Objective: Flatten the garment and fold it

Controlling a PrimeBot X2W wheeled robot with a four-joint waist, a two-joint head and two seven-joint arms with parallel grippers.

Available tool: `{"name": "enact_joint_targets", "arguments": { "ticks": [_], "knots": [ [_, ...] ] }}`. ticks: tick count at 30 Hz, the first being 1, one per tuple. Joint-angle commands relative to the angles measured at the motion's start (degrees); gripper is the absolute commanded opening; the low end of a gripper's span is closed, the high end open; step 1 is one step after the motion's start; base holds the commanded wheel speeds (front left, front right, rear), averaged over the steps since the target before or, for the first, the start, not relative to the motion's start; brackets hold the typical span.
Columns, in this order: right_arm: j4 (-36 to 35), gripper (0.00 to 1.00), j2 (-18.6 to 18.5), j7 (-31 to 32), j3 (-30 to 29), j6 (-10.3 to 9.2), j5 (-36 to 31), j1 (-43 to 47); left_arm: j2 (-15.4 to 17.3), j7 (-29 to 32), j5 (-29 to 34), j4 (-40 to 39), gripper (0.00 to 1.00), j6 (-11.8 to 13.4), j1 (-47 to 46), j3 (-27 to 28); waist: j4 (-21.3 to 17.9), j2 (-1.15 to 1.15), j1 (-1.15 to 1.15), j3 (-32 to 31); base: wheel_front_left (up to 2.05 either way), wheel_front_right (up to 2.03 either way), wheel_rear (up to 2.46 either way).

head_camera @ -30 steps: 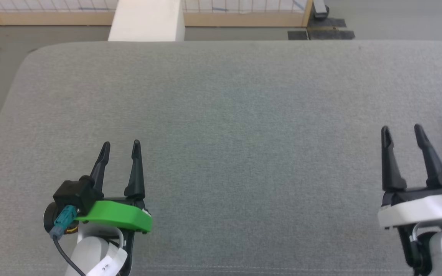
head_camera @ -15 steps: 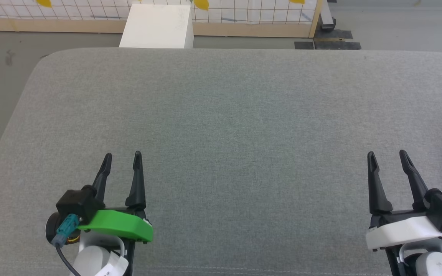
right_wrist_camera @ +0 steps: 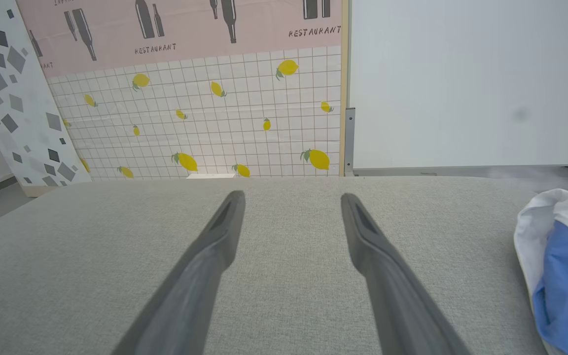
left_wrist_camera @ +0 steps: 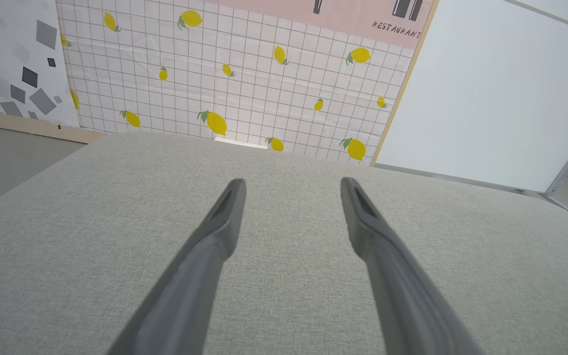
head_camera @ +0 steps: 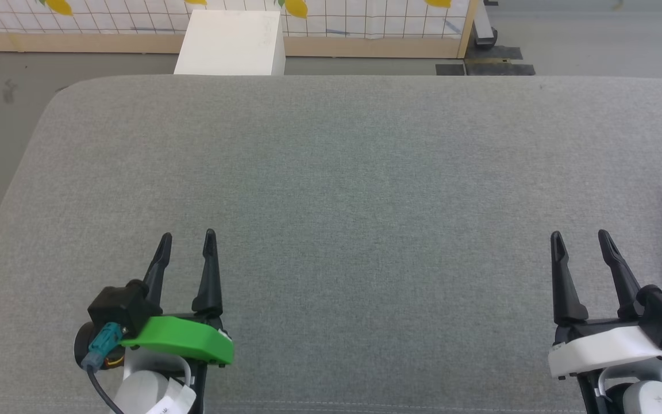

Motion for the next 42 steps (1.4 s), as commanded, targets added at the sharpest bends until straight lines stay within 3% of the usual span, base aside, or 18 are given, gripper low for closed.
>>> {"name": "enact_joint_targets", "arguments": {
  "ticks": [1,2,42],
  "knots": [
    [0.0,1.0,0.2,0.1,0.1,-0.1,0.4,0.6,-0.3,-0.2,0.0,0.3,1.0,0.2,0.8,-0.1,0.0,0.0,0.0,0.0,0.0,0.0,0.0],
    [0.0,0.0,0.0,0.0,0.0,0.0,0.1,0.0,0.0,0.0,0.0,0.2,0.0,0.0,0.0,-0.2,0.0,0.0,0.0,0.0,0.0,0.0,0.0],
    [-0.7,0.0,0.0,2.9,1.1,-0.01,-1.5,0.3,-0.1,3.4,3.5,-2.0,0.0,1.1,1.5,0.2,0.0,0.0,0.0,-1.0,0.0,0.0,0.0]
  ]
}}
